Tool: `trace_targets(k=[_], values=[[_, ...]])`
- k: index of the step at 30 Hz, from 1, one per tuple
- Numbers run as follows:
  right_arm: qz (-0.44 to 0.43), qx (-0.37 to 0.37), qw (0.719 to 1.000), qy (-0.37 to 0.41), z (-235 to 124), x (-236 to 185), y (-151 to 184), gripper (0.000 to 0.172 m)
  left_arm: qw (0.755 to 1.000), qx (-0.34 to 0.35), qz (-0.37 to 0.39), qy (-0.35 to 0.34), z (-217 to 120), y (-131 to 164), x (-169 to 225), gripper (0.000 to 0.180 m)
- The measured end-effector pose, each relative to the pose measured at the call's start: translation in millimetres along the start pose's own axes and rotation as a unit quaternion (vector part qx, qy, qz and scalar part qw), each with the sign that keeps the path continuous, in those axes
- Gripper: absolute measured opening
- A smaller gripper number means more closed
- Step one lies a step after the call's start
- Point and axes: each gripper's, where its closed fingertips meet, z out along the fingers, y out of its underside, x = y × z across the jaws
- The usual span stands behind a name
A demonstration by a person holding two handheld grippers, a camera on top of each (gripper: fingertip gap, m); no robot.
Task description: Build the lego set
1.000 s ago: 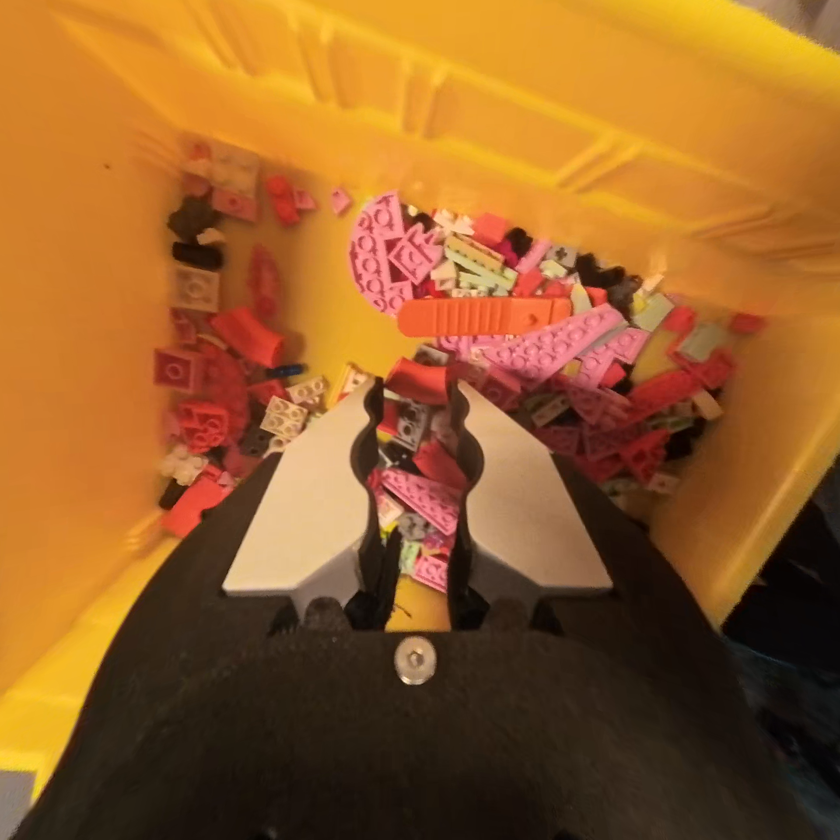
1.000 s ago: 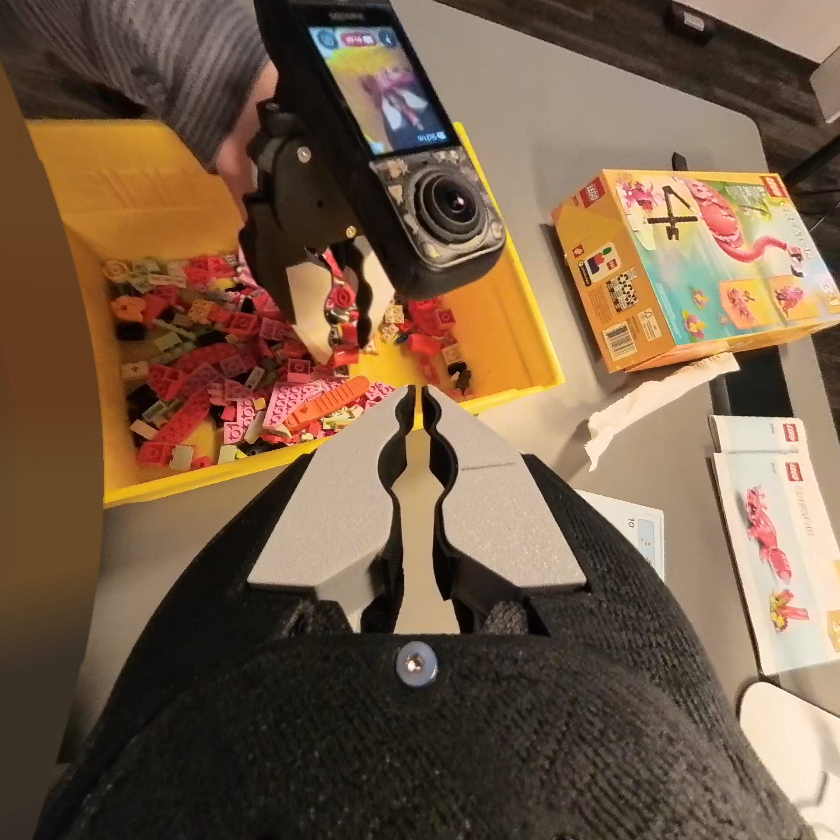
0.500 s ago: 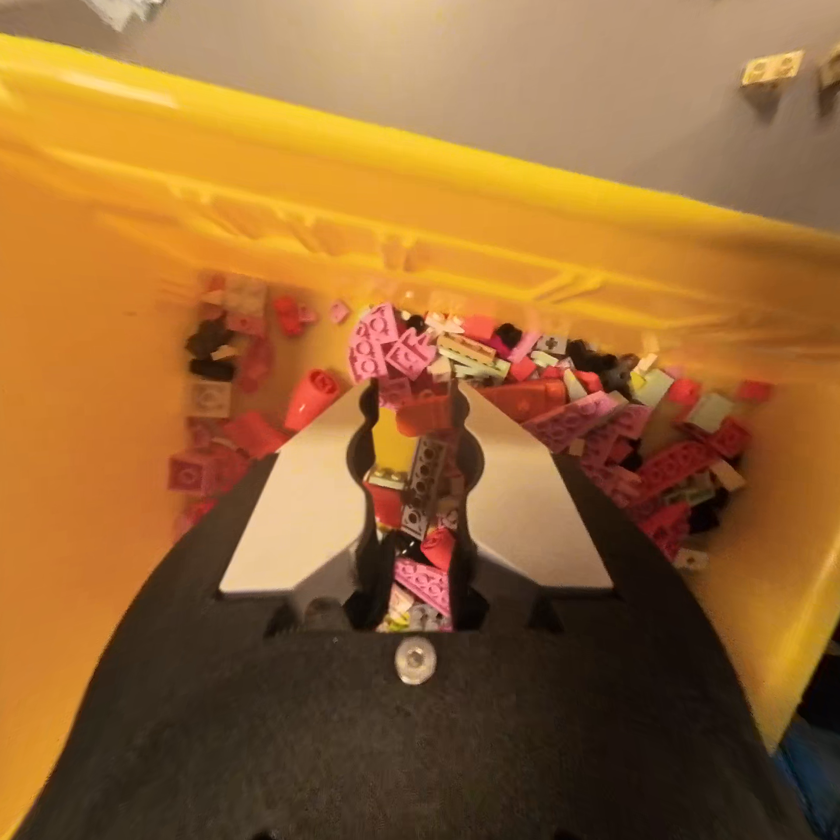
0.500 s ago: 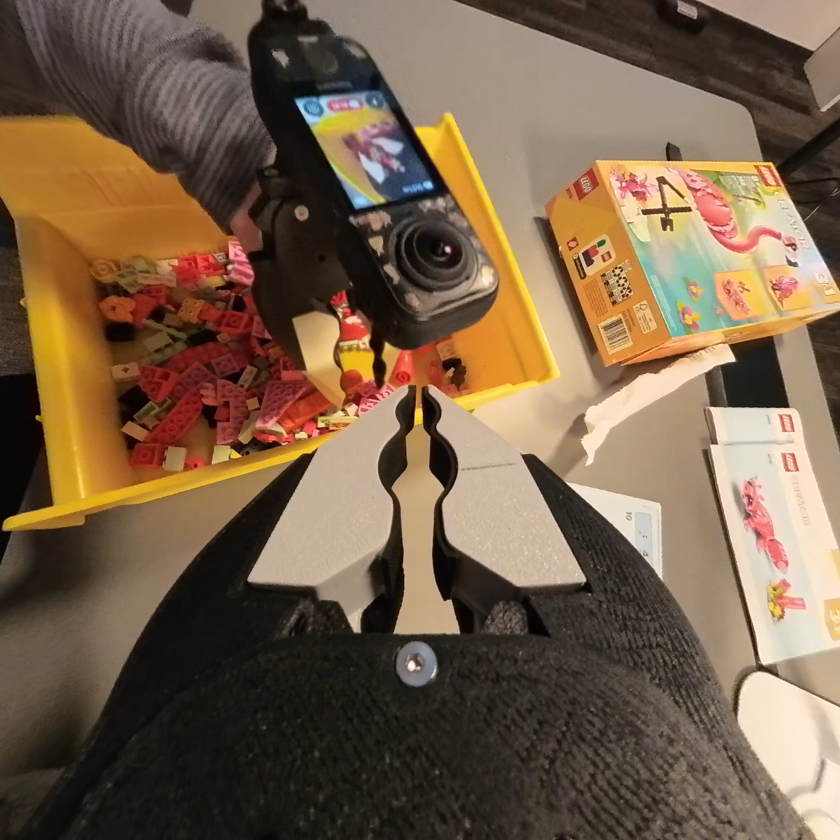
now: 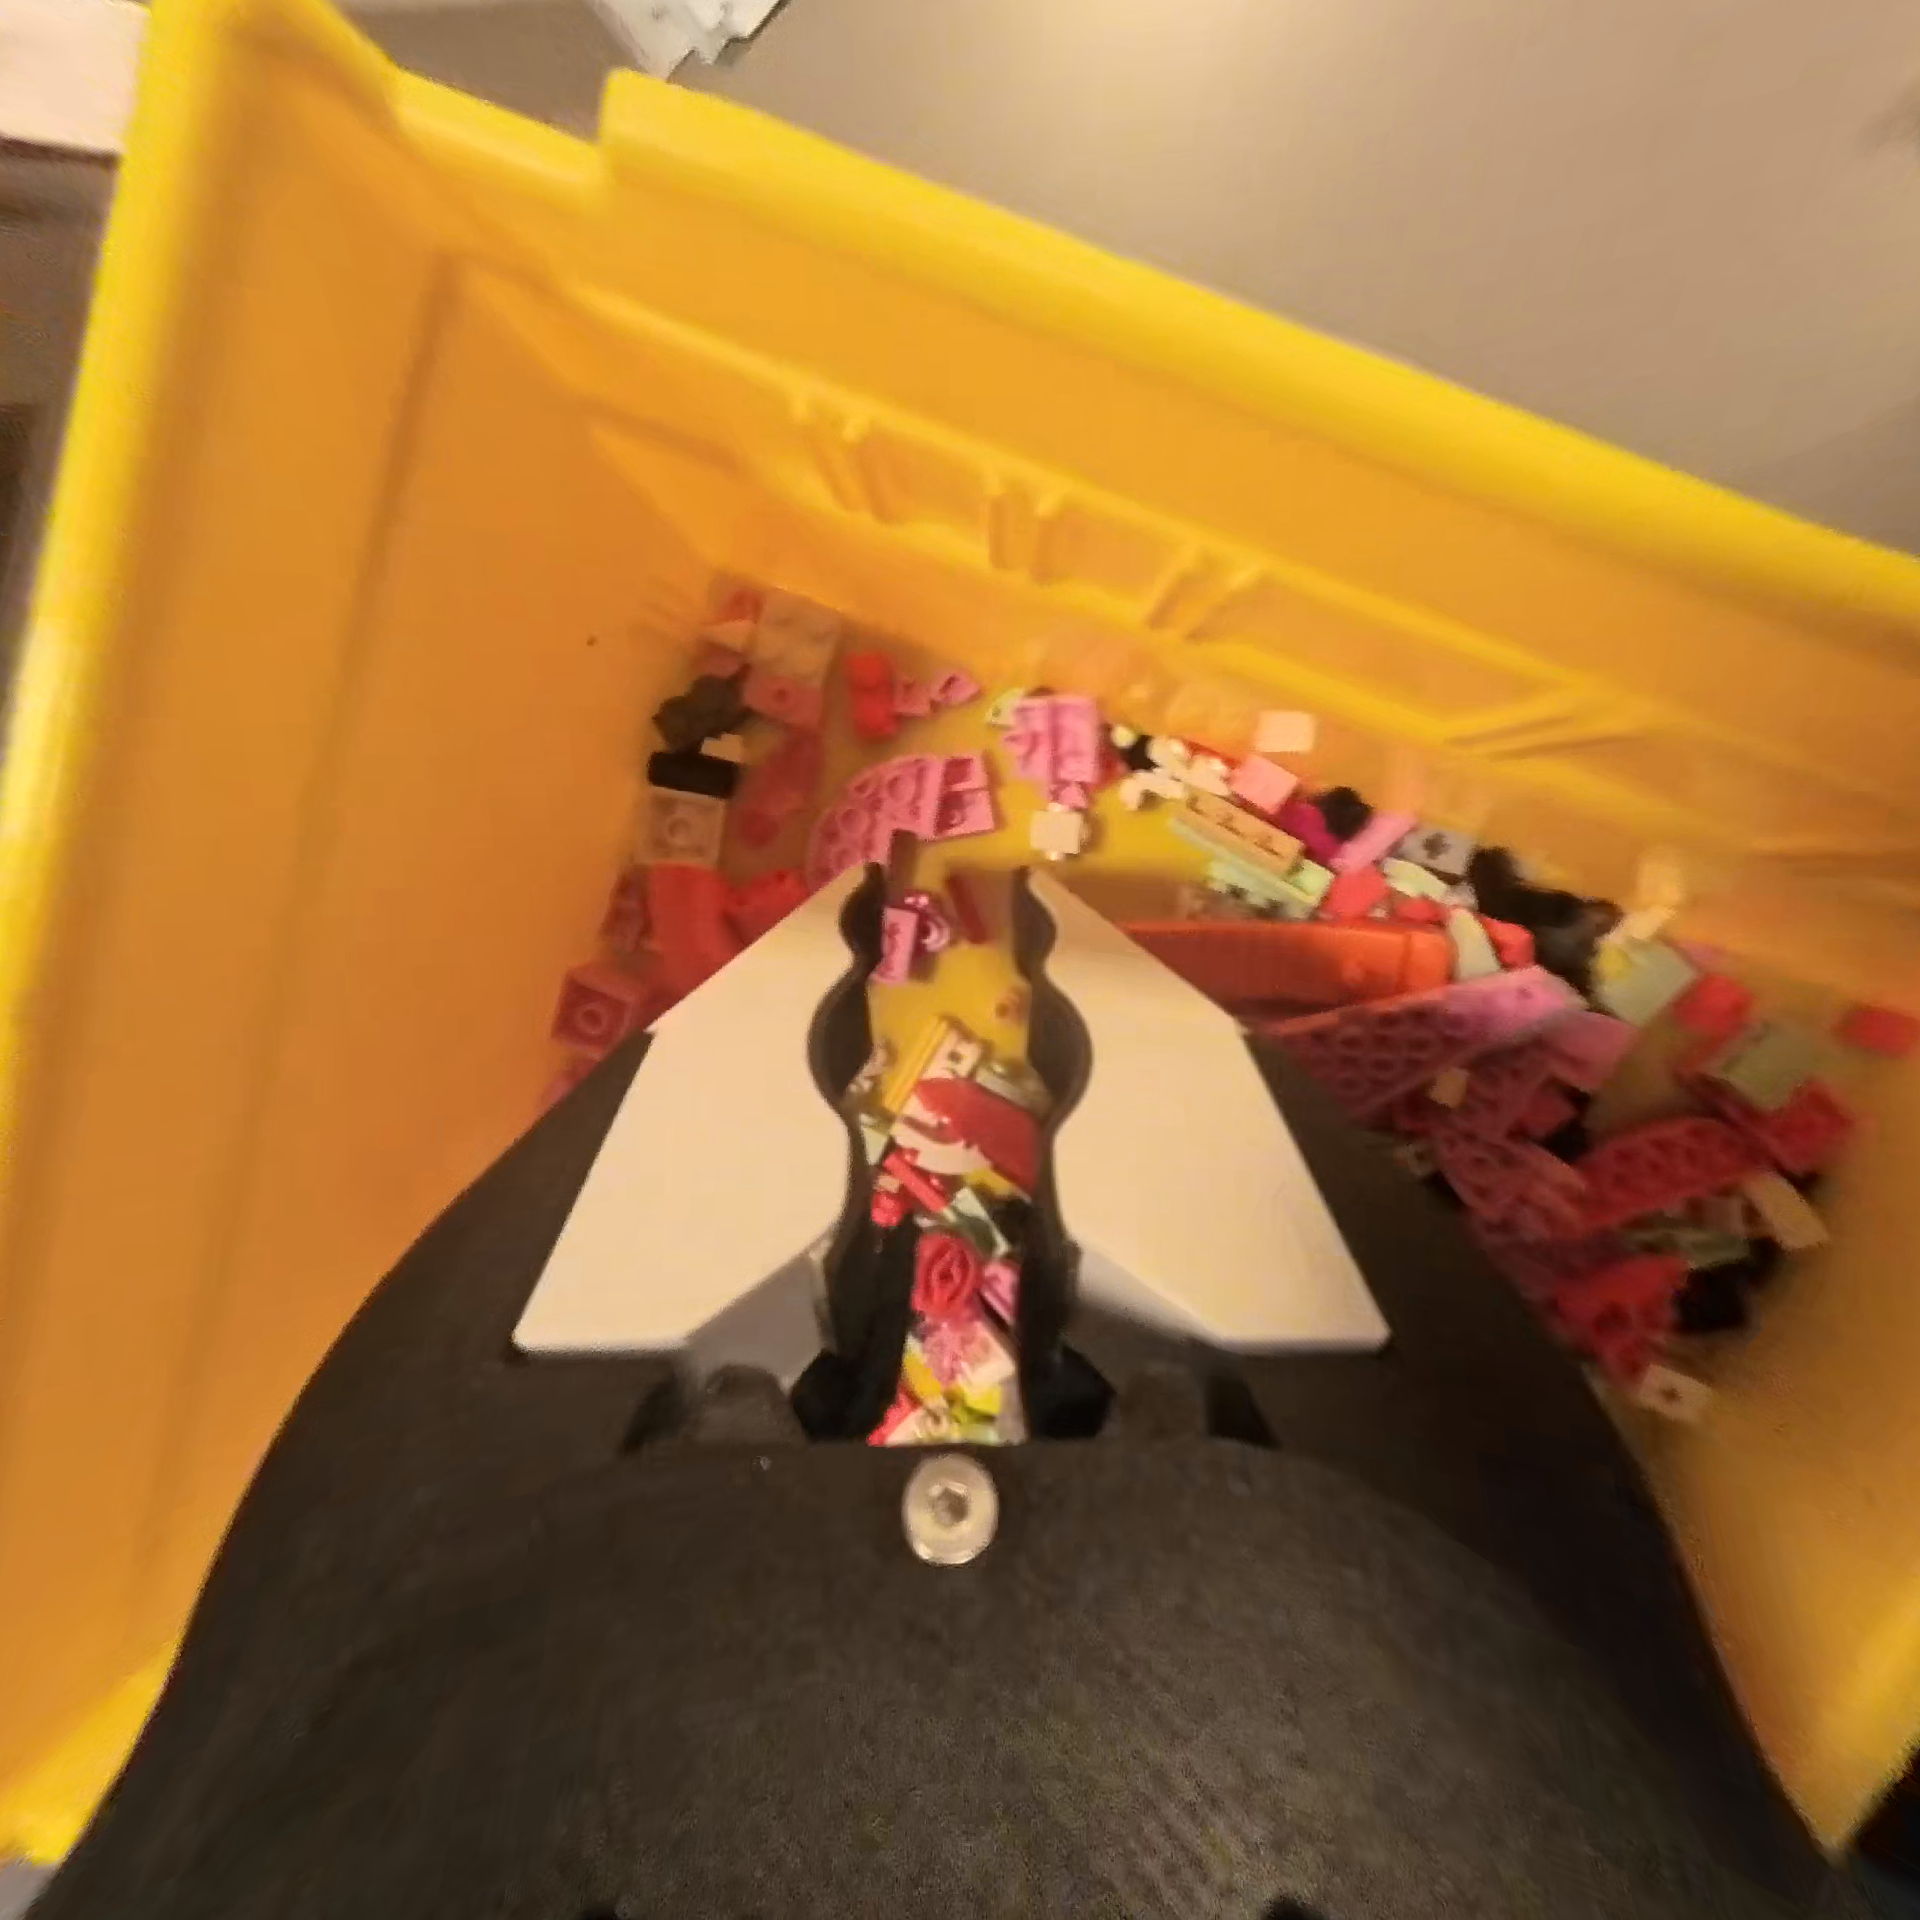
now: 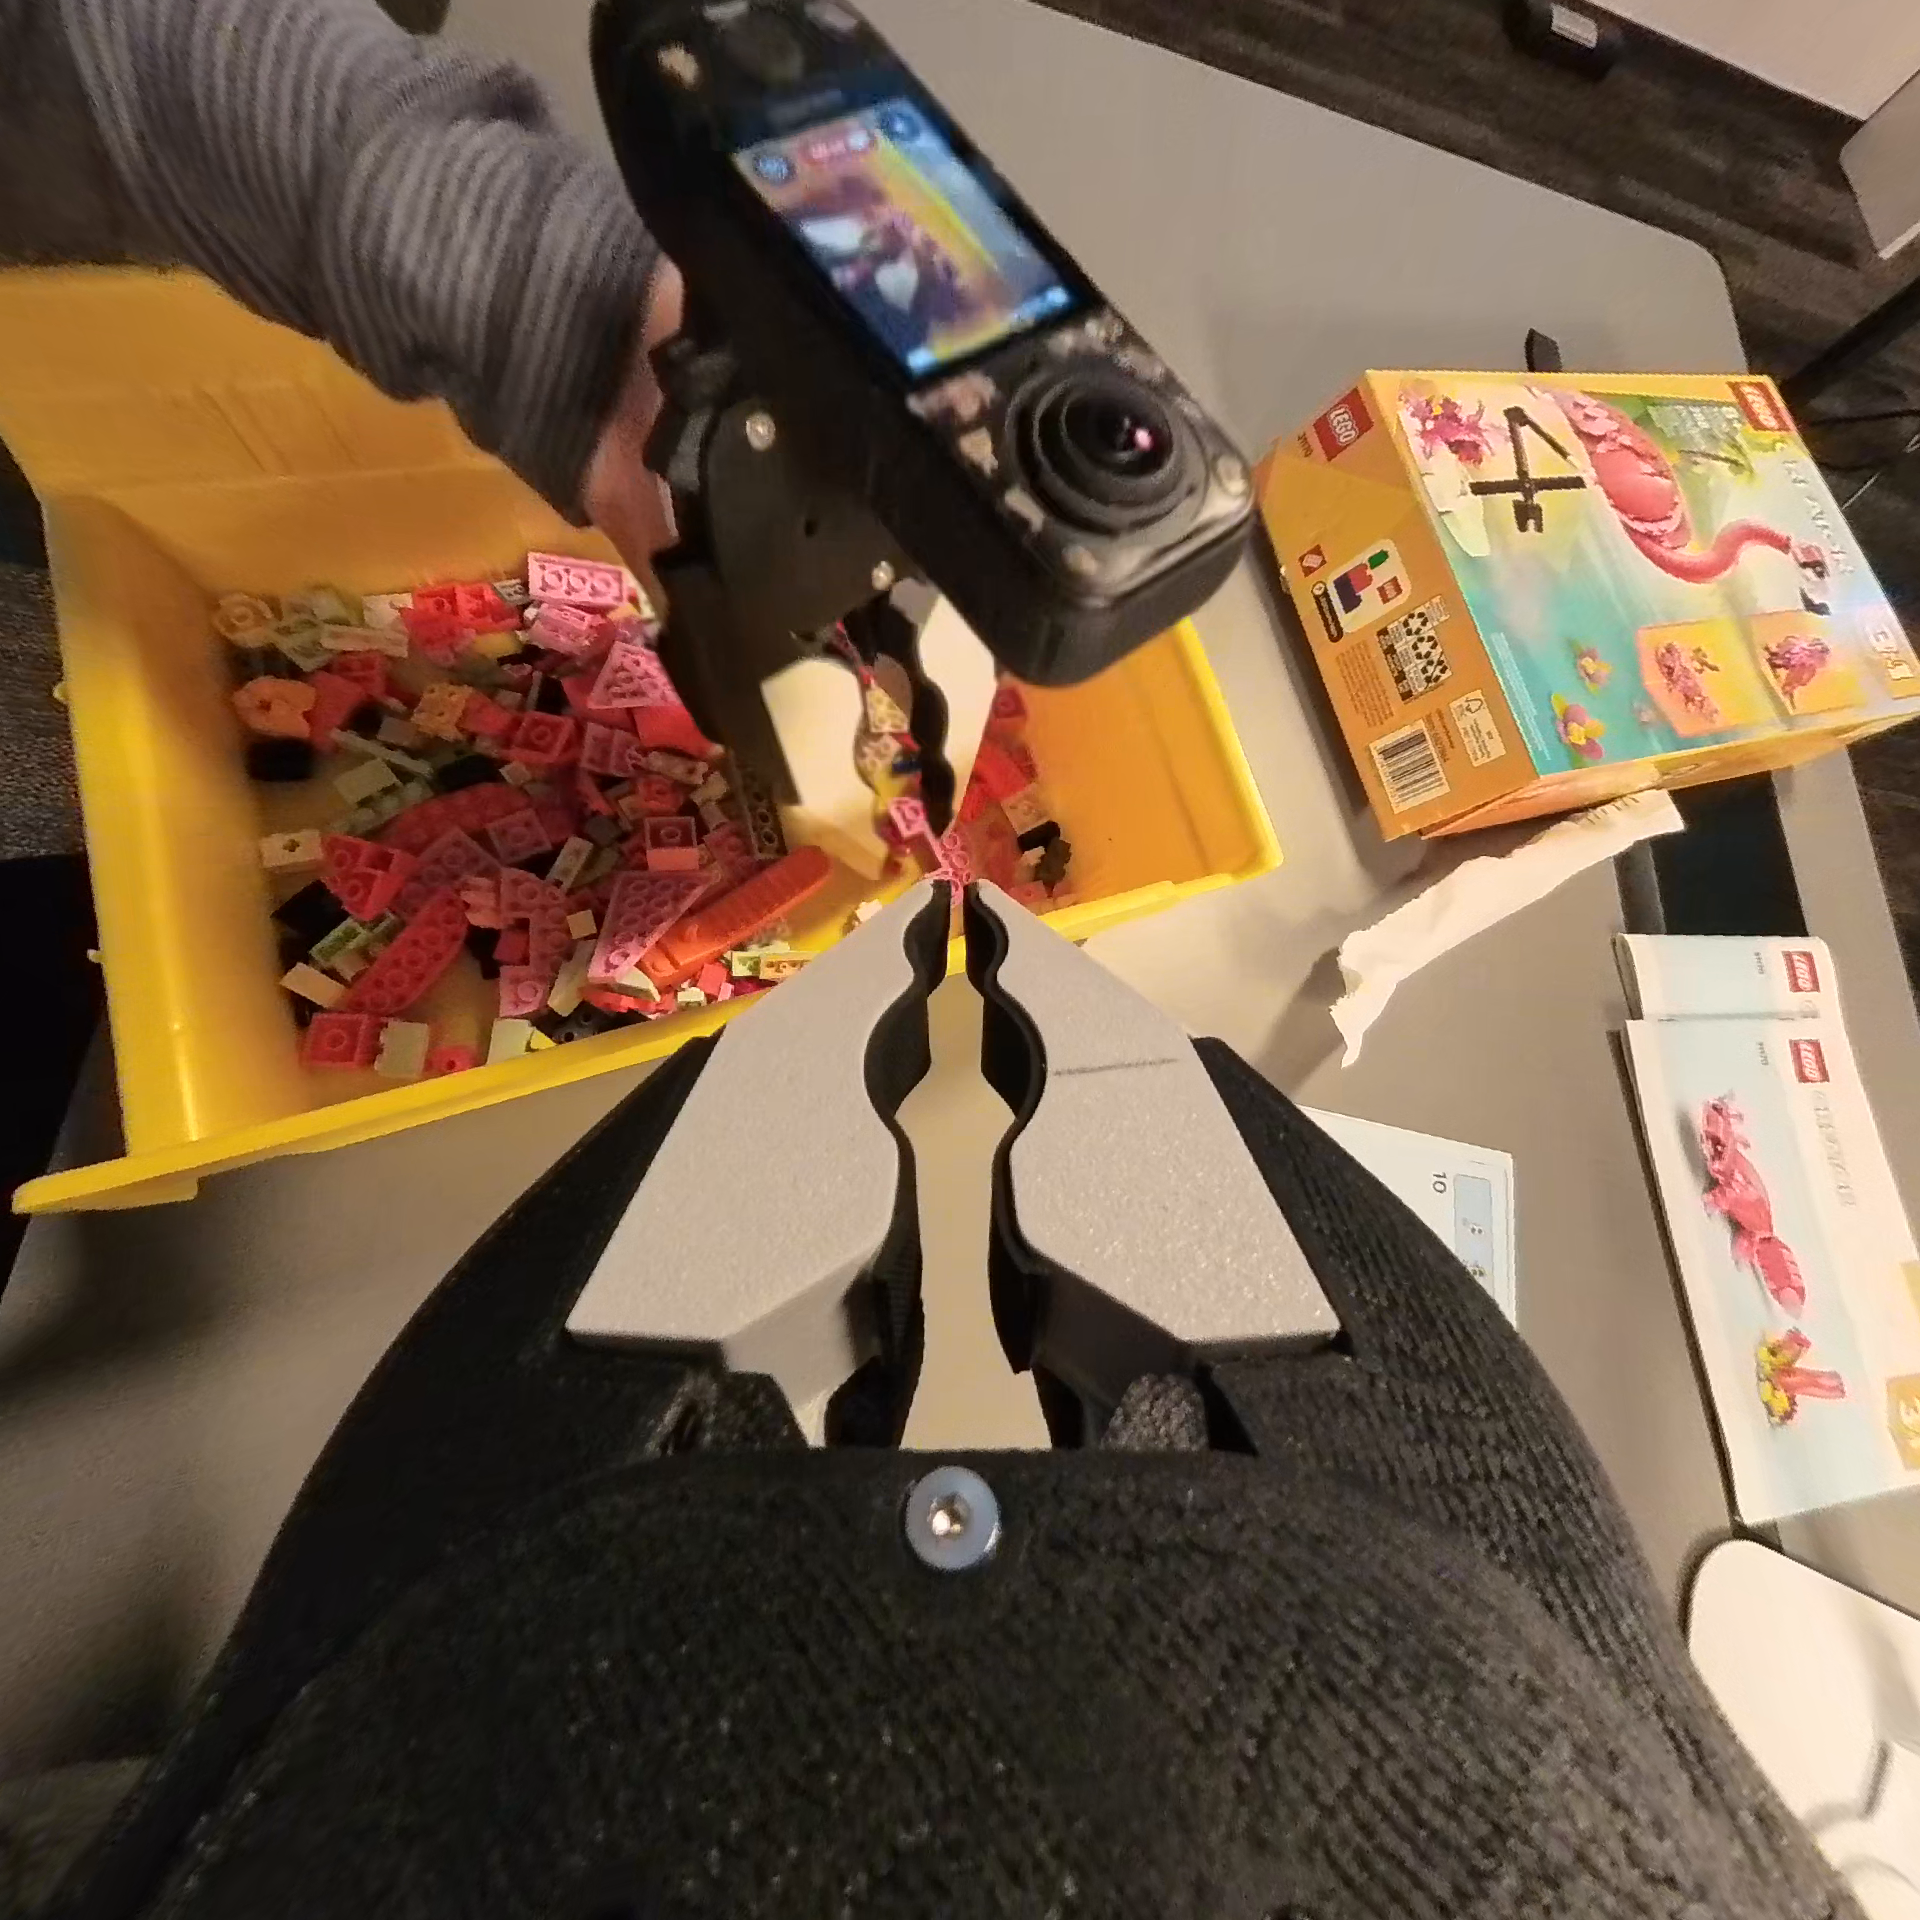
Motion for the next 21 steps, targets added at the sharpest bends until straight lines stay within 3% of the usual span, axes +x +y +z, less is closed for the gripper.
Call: trace_targets(k=[5, 8, 12, 14, 18, 21], values=[[0.001, 0.0, 1.0, -0.001, -1.0, 0.1, 0.7, 0.0, 0.989, 0.006, 0.088, 0.116, -7.0, 8.8, 52.2, 0.062], [0.004, 0.004, 1.0, -0.001, -1.5, 1.1, 0.4, 0.0, 0.987, -0.029, 0.123, 0.095, 1.0, 21.5, 58.5, 0.07], [0.006, -0.004, 1.0, -0.001, 0.8, 2.6, 4.3, 0.0, 0.988, -0.038, 0.114, 0.095, 5.3, 21.1, 58.6, 0.067], [0.006, -0.006, 1.0, -0.001, 0.9, 2.8, 5.0, 0.0, 0.989, -0.042, 0.105, 0.094, 4.1, 23.0, 53.3, 0.028], [0.006, 0.001, 1.0, 0.0, -1.2, 2.9, 2.9, 0.0, 0.992, -0.078, 0.072, 0.066, 0.7, 33.9, 30.2, 0.01], [0.007, 0.0, 1.0, 0.002, -1.8, 3.7, 3.6, 0.0, 0.996, -0.044, 0.048, 0.057, -2.7, 22.1, 20.1, 0.019]])
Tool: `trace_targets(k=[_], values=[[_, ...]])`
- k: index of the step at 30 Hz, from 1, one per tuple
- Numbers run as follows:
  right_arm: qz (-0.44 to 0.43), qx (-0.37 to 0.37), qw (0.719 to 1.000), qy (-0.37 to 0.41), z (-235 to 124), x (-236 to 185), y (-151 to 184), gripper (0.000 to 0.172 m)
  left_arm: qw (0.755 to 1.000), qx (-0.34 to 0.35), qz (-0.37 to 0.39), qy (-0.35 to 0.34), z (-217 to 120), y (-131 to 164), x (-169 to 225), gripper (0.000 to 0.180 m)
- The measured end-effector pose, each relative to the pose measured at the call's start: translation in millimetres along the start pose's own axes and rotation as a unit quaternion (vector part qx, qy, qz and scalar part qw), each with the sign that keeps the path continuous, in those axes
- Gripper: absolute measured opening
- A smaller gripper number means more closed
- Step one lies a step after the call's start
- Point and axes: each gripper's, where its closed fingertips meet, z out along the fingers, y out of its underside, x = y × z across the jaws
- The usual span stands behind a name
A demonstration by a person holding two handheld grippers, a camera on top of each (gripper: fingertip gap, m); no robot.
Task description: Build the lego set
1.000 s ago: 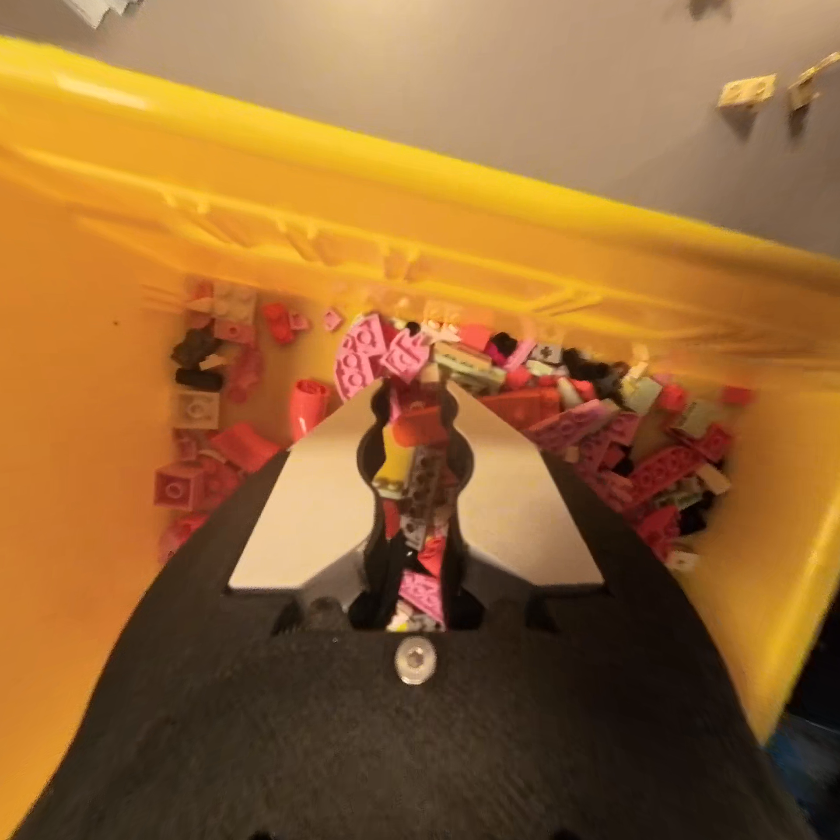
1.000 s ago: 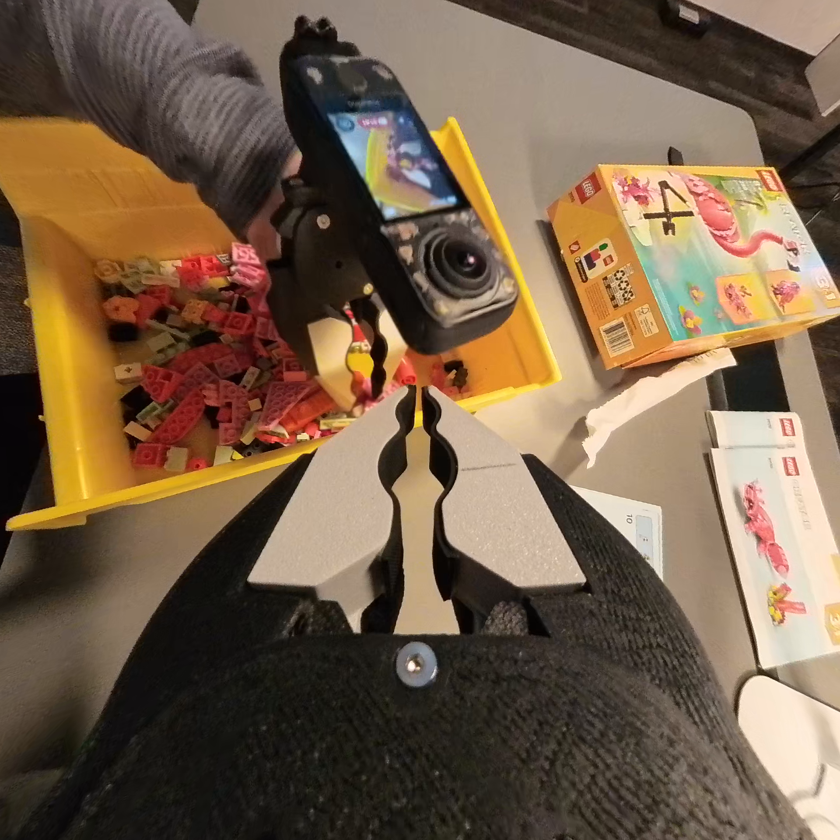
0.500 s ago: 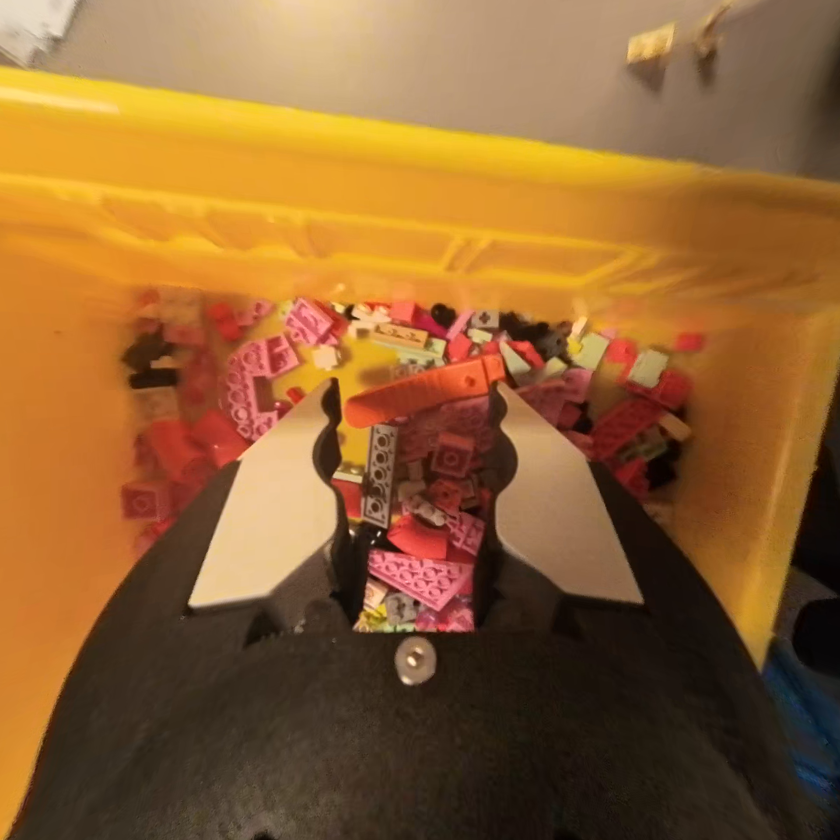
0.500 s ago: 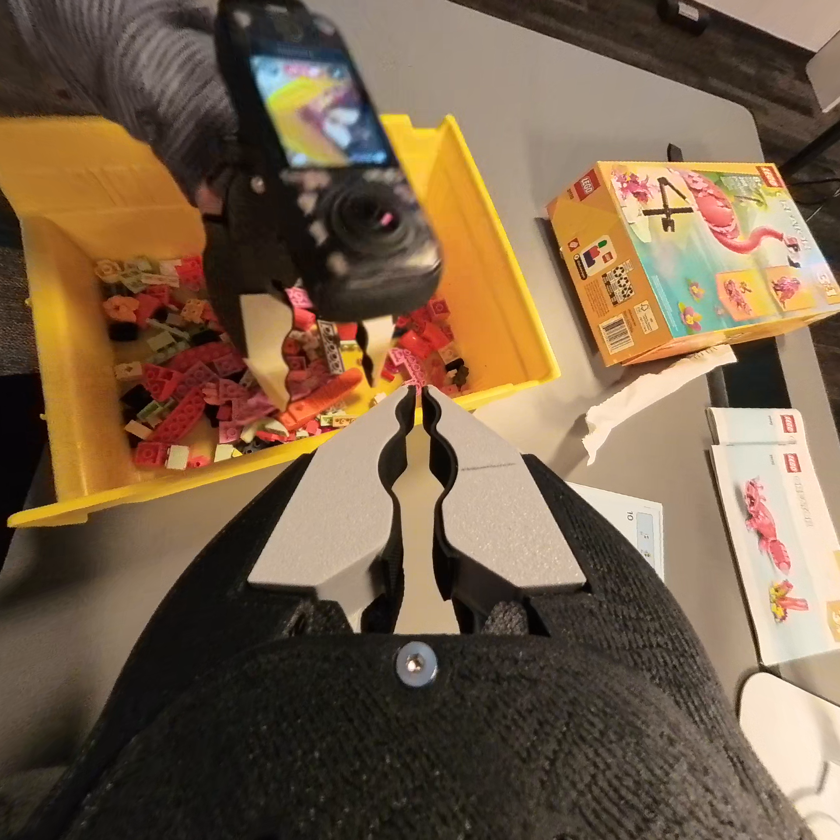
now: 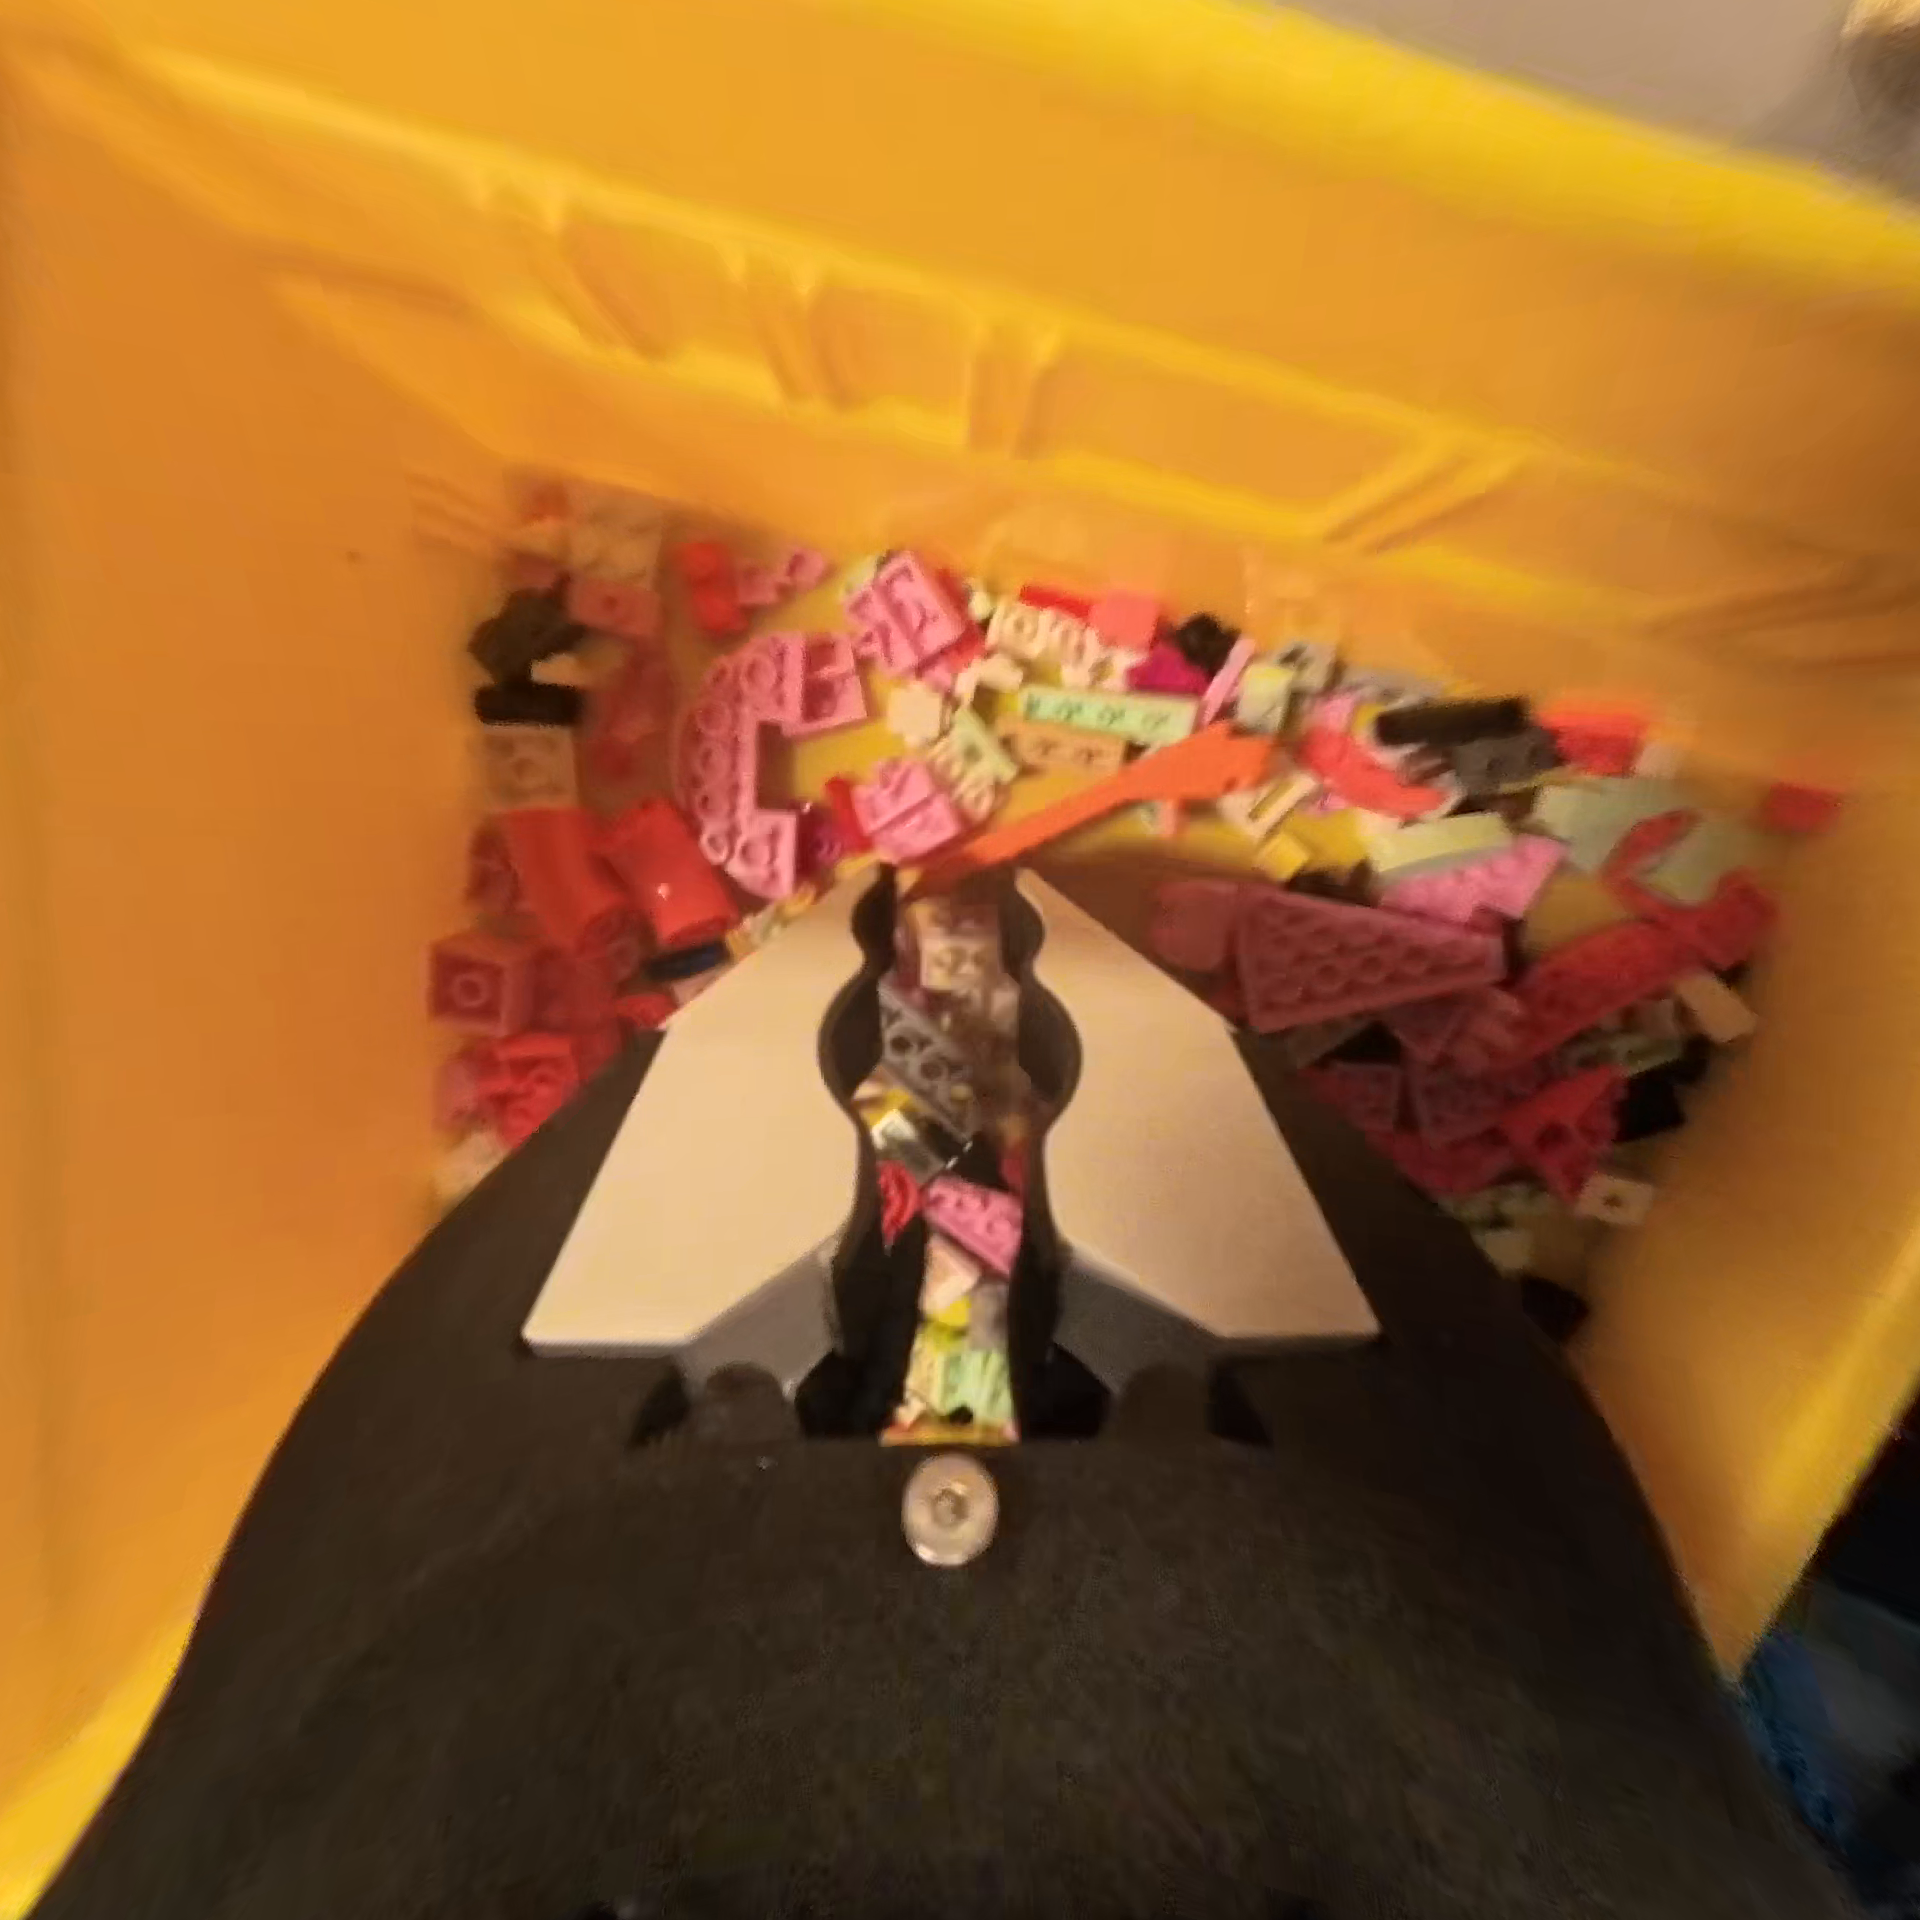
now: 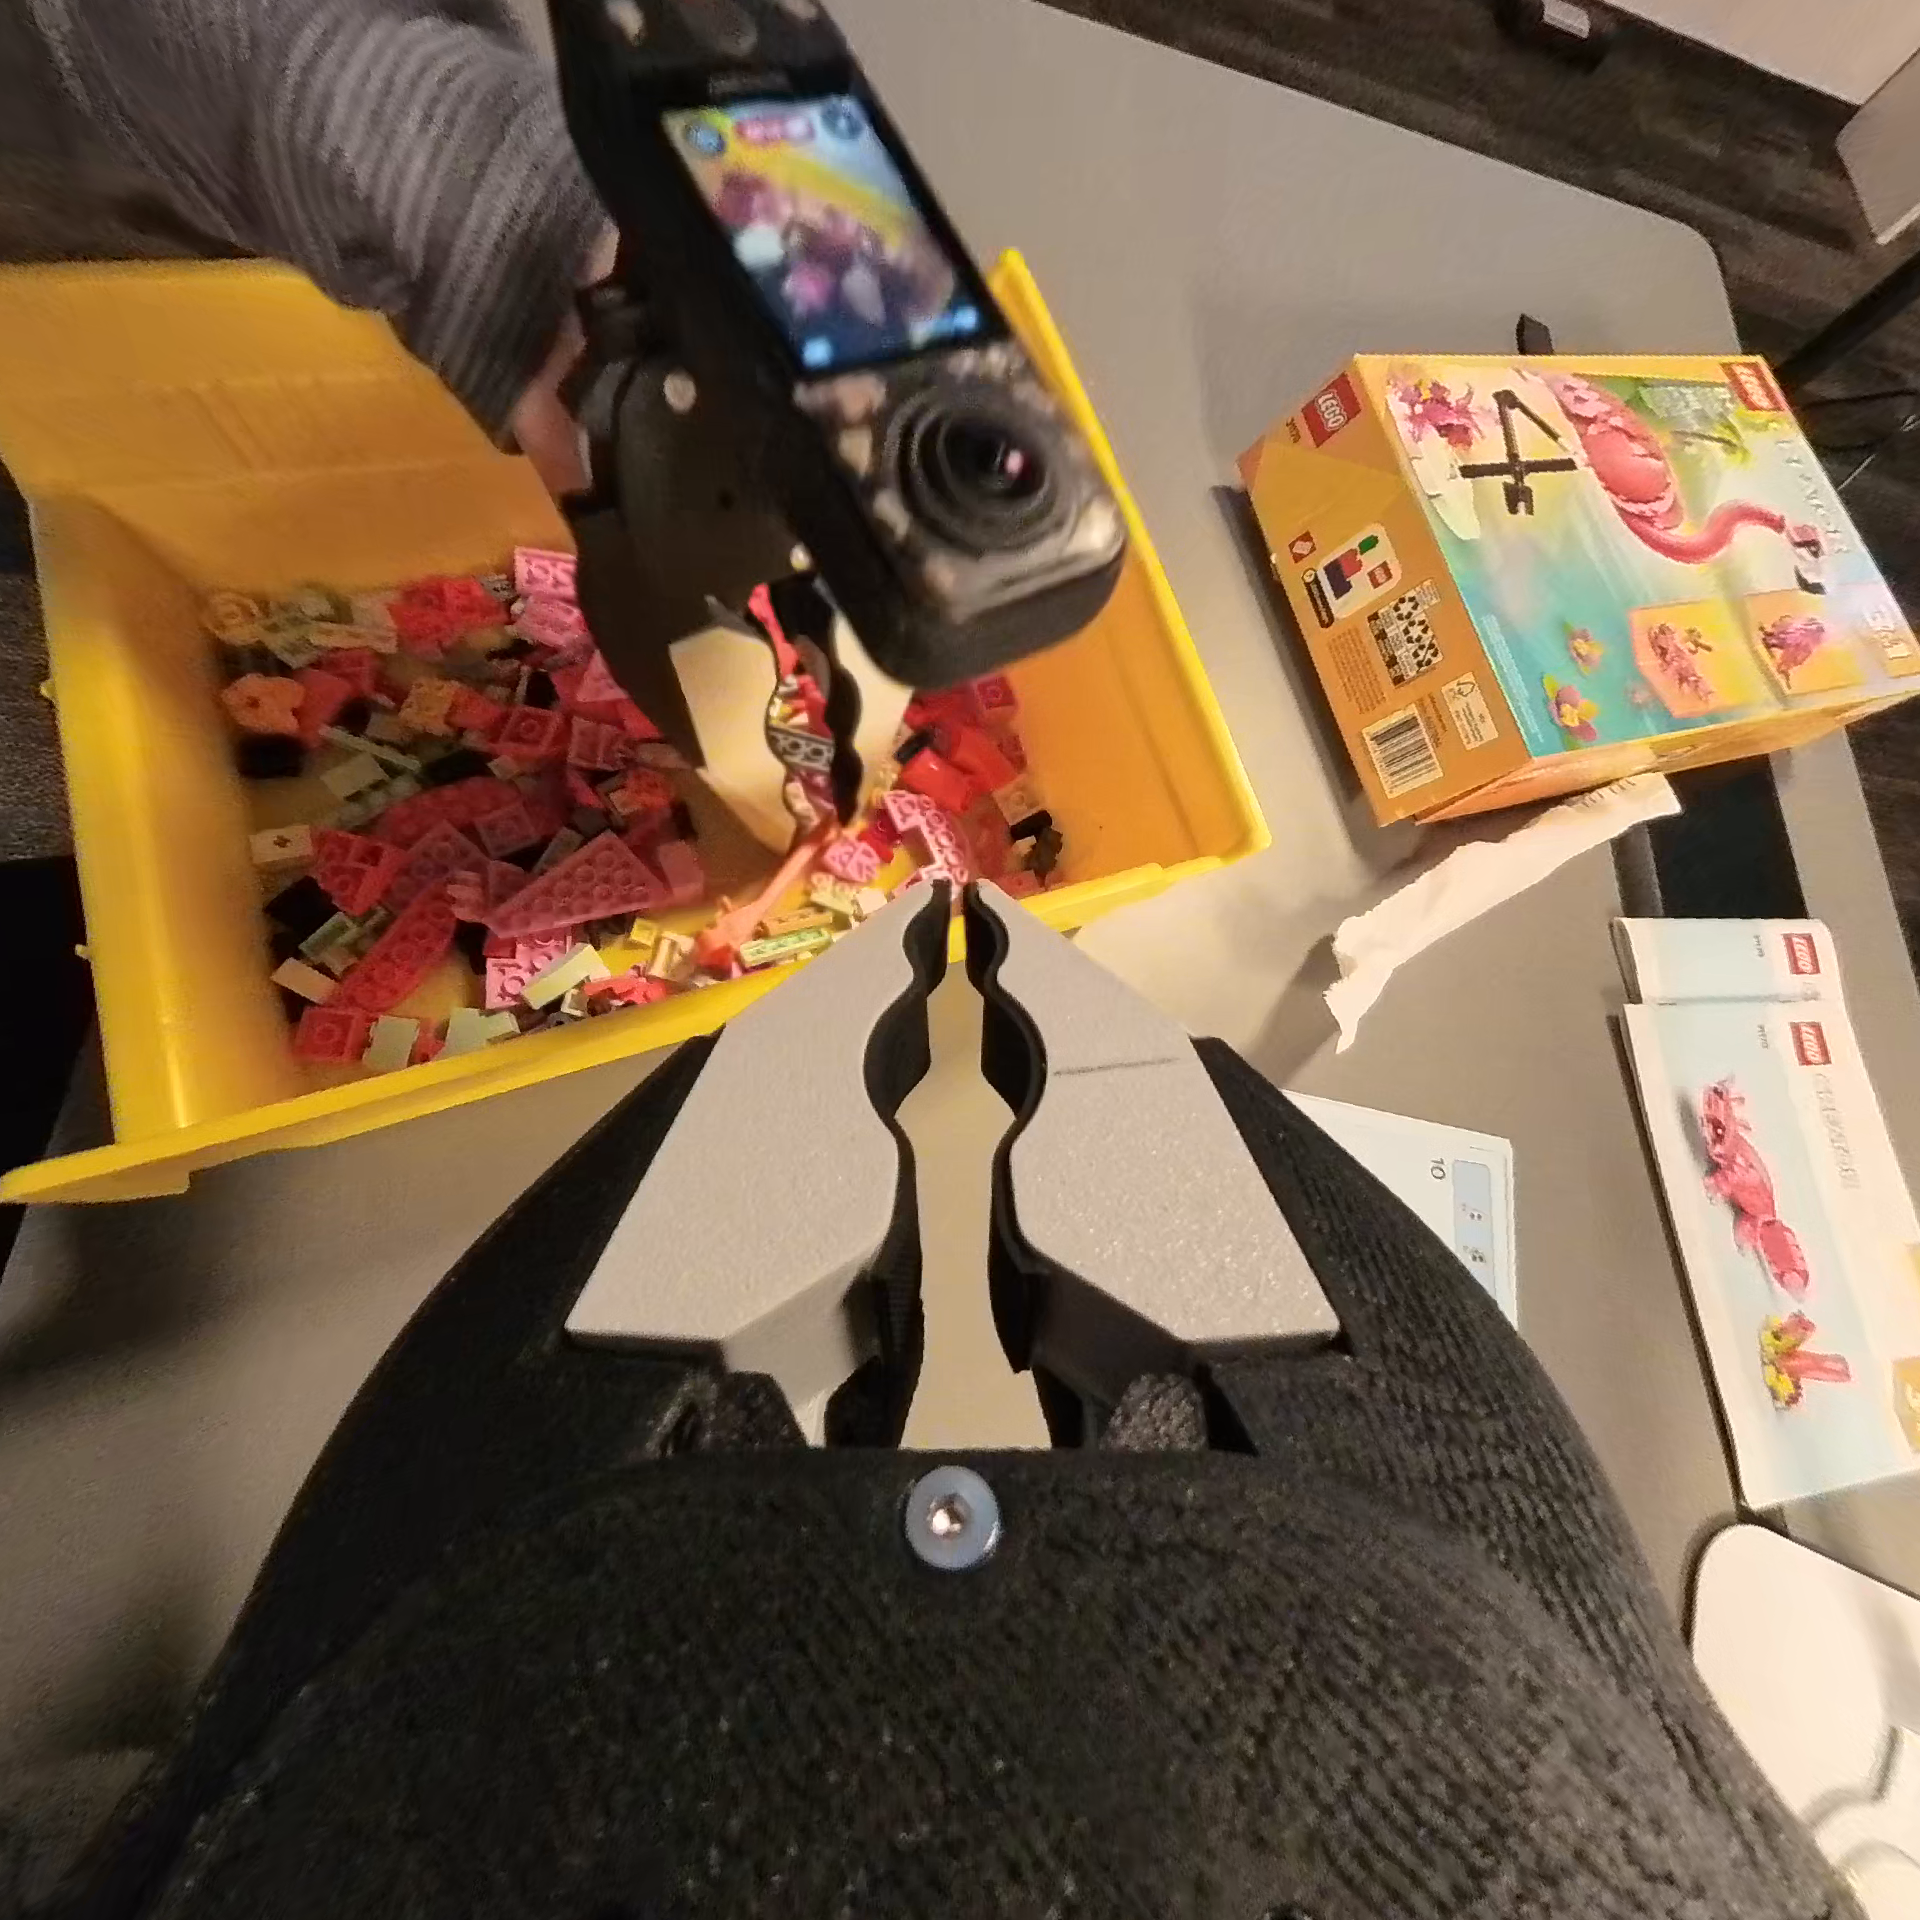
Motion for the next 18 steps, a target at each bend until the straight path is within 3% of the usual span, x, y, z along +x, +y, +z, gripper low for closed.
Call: trace_targets(k=[5, 10, 14, 18], values=[[0.004, -0.001, 1.0, 0.003, -0.6, 2.5, 2.0, 0.0, 0.997, 0.069, 0.023, 0.02, -3.6, -29.8, 7.1, 0.03], [0.008, -0.003, 1.0, 0.005, -0.9, 4.7, 3.8, 0.0, 0.996, 0.049, 0.069, 0.006, 8.8, -32.0, 9.5, 0.029], [0.009, -0.004, 1.0, 0.008, -1.8, 5.6, 4.7, 0.0, 0.997, 0.029, 0.07, 0.013, 11.1, -25.4, 9.1, 0.022], [0.019, -0.009, 0.999, 0.037, -19.6, 14.7, 14.3, 0.0, 0.998, 0.012, 0.069, -0.003, 3.9, -12.5, 4.6, 0.027]])
